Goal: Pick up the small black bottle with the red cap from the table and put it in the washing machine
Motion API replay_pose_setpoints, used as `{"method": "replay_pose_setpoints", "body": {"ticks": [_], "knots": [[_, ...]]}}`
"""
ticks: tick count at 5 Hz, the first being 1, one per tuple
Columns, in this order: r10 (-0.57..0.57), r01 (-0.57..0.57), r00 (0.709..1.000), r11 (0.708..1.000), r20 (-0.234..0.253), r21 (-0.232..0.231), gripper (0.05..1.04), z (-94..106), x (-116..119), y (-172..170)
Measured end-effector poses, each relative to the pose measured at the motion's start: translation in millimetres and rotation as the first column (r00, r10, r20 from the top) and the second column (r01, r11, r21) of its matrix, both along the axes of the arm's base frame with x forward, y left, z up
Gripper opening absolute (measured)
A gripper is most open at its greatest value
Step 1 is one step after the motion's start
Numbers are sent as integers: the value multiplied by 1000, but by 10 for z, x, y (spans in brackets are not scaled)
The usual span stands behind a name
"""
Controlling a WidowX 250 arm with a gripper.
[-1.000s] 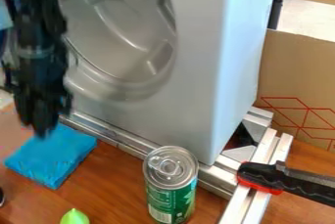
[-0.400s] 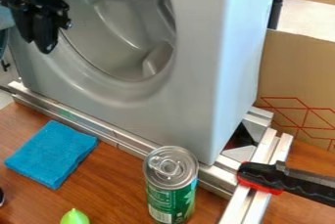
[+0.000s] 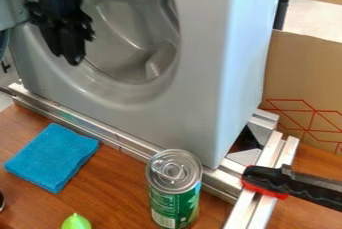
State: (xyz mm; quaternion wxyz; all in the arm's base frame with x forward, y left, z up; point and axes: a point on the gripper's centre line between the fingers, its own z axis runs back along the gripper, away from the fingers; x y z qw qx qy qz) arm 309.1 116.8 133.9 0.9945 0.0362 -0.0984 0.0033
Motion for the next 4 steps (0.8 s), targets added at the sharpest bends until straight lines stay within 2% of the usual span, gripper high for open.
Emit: {"method": "replay_pose_setpoints", "body": {"ticks": [1,2,3,4], "knots": [[-77,75,995,997,-56,-29,365,-254,157,-107],[-140,138,988,990,-66,-31,365,-344,332,-180],[-203,202,977,979,-74,-14,365,-371,497,-326],[-218,219,973,976,-80,-4,365,-391,569,-366]]}}
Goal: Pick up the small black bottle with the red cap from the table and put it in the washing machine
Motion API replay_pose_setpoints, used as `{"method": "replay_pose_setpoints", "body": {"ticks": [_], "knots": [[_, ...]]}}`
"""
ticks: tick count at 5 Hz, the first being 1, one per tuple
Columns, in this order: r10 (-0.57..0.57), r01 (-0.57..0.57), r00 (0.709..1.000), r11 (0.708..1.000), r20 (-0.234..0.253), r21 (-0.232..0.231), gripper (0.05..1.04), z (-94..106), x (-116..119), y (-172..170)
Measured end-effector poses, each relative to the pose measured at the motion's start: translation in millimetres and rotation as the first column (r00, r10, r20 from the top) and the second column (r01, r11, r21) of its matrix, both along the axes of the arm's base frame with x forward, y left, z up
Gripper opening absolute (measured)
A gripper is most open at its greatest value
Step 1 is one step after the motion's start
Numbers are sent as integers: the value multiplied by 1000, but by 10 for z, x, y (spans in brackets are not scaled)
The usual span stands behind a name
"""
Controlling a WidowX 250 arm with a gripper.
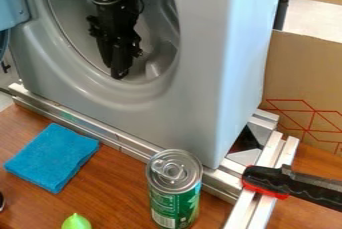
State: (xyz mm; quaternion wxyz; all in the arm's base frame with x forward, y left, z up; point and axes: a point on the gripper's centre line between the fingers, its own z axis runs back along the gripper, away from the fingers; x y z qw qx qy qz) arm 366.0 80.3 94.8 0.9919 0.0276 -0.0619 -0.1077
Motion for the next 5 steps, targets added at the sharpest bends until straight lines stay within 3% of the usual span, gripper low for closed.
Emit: {"method": "replay_pose_setpoints", "body": {"ticks": [2,3,4,5], "knots": [[-13,13,1000,1000,-11,11,365,-20,62,-36],[0,-1,1000,1000,7,15,437,-28,9,-43],[2,-2,999,1000,-44,13,745,-107,-119,-99],[51,-50,998,998,-45,27,993,-60,-227,-94]]}}
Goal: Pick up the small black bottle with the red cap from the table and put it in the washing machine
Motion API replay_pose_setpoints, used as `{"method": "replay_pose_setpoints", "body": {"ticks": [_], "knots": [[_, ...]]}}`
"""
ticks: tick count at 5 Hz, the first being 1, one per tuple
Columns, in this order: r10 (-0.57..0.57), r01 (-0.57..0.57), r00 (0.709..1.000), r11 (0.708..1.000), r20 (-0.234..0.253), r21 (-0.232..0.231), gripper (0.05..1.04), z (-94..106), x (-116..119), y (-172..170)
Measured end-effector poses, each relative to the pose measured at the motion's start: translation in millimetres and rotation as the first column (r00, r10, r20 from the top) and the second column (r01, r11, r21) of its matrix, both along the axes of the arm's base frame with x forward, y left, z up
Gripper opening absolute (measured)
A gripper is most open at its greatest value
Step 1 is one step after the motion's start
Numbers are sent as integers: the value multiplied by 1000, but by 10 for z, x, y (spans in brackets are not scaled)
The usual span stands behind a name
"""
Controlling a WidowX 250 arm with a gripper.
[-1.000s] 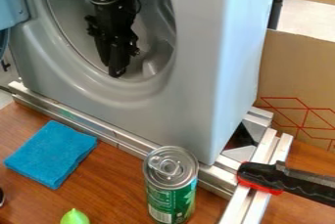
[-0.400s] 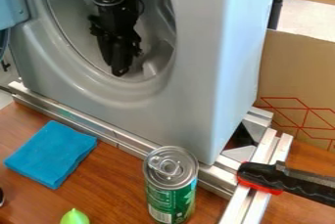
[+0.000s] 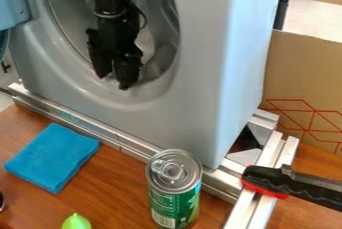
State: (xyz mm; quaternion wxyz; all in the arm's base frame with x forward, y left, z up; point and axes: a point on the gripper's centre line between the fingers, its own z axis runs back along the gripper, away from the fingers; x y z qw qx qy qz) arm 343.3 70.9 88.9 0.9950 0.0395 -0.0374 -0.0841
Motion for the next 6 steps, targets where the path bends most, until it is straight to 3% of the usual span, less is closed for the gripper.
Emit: {"method": "replay_pose_setpoints", "body": {"ticks": [1,2,3,4,5,6], "knots": [[27,-27,999,1000,-21,9,1004,35,-53,20],[54,-52,998,997,-39,51,1001,209,-200,15],[79,-68,985,995,-156,74,1001,294,-505,-128],[143,-129,962,989,-232,75,1001,420,-966,-254],[165,-161,949,986,-269,39,1001,406,-1450,-374],[169,-179,952,984,-256,-13,1001,373,-1779,-489]]}}
